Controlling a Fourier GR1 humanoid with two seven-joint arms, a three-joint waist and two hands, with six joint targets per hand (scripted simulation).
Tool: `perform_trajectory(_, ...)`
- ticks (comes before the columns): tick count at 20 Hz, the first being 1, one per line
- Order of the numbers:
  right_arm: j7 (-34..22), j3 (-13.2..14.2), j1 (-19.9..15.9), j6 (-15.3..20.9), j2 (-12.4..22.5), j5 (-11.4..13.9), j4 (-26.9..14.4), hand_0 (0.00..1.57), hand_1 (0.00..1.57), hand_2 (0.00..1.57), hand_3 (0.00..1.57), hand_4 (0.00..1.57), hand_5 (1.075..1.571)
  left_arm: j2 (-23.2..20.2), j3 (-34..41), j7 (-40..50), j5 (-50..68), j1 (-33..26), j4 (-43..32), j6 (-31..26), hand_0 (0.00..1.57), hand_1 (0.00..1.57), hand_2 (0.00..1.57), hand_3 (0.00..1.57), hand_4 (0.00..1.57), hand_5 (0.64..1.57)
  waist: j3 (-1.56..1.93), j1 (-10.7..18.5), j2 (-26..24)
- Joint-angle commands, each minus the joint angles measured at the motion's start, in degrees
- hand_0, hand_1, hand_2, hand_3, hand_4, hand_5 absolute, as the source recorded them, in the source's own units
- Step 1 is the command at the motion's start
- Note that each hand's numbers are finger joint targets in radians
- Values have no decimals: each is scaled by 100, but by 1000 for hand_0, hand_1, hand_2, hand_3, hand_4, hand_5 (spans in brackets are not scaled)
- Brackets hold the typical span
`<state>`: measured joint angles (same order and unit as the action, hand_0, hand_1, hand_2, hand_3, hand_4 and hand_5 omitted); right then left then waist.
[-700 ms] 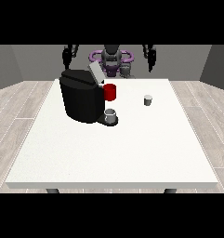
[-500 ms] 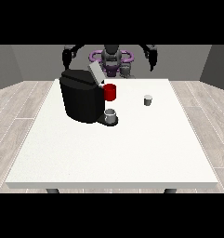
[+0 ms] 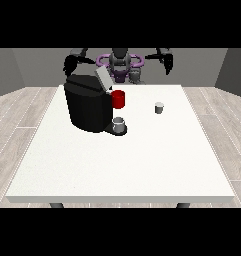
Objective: Insert the coffee pod into the coffee machine and close the lid
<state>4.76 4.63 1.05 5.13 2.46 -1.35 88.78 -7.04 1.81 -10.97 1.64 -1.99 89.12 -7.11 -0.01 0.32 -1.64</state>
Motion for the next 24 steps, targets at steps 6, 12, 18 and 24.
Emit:
perform_trajectory(6, 47, 68, -236, -158, 50, -205, -1, 0, 0, 0, 0, 134, 1571, -860, 521, 522, -430, 932, -569, -54, 0, 0, 0, 0, 0, 1571, 2, -439, 371)
perform_trajectory(12, -58, -22, -532, -185, 149, -180, -45, 0, 0, 0, 0, 233, 1571, -1254, 813, 828, -182, 1624, -1426, -541, 0, 0, 0, 0, 0, 1571, 1, -568, 616)
perform_trajectory(18, -230, -405, -924, -68, -24, 43, 216, 0, 0, 0, 0, 332, 1571, -1275, 871, 215, -732, 2062, -2643, -145, 0, 0, 0, 0, 0, 1571, -4, -903, 1222)
perform_trajectory(24, -460, -460, -980, 427, -192, 341, -157, 0, 0, 0, 0, 372, 1571, -1357, 769, 472, -1018, 2486, -3306, -122, 0, 0, 0, 0, 0, 1571, -1, -701, 1088)
